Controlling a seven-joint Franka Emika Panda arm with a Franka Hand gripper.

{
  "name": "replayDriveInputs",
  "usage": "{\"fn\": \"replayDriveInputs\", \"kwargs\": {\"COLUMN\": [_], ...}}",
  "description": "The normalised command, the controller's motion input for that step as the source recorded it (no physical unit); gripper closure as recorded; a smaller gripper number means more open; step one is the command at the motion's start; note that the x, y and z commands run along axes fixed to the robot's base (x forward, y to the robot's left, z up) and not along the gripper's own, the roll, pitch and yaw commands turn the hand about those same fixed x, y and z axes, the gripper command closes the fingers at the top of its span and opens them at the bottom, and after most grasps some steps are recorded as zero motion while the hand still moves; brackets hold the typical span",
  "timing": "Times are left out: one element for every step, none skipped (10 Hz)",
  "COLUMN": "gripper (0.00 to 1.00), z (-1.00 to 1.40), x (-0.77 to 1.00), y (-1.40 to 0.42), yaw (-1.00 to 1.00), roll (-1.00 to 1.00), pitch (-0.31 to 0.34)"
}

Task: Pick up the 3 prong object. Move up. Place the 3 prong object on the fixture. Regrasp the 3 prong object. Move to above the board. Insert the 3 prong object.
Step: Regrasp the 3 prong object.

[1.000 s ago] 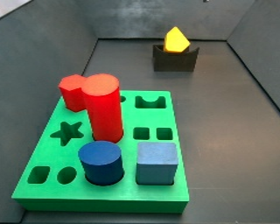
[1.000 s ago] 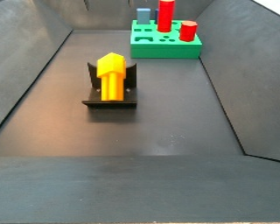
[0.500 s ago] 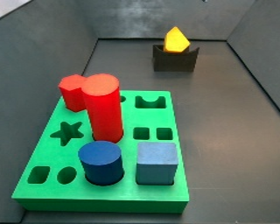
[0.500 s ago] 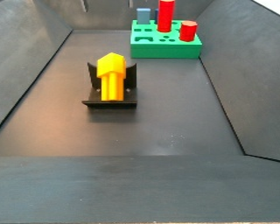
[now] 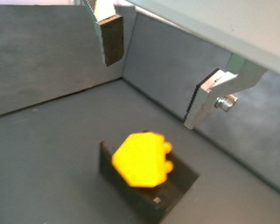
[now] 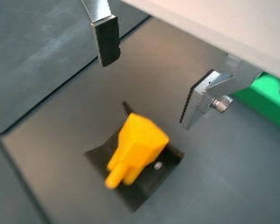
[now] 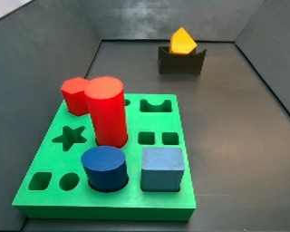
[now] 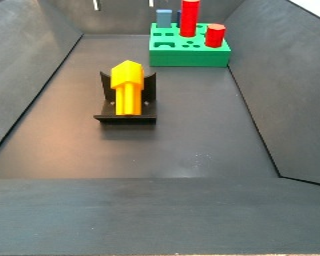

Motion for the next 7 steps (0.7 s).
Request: {"fn": "replayDriveInputs", "kwargs": {"gripper": [0.0, 0.0, 0.0, 0.0, 0.0, 0.0, 0.0], "z": [-0.03, -0.03, -0.03, -0.02, -0.03, -0.03, -0.03], "x": [0.08, 0.09, 0.11, 0.12, 0.13, 0.17, 0.2], "y": [-0.03, -0.03, -0.04, -0.04, -0.04, -0.04, -0.05], "yaw": [0.05, 0.05, 0.06, 0.07, 0.08, 0.11, 0.14], "roll": [1.0, 1.0, 1.0, 1.0, 1.0, 1.0, 1.0], "pitch": [0.079, 0.088, 0.11, 0.131, 0.152, 0.181, 0.209]}}
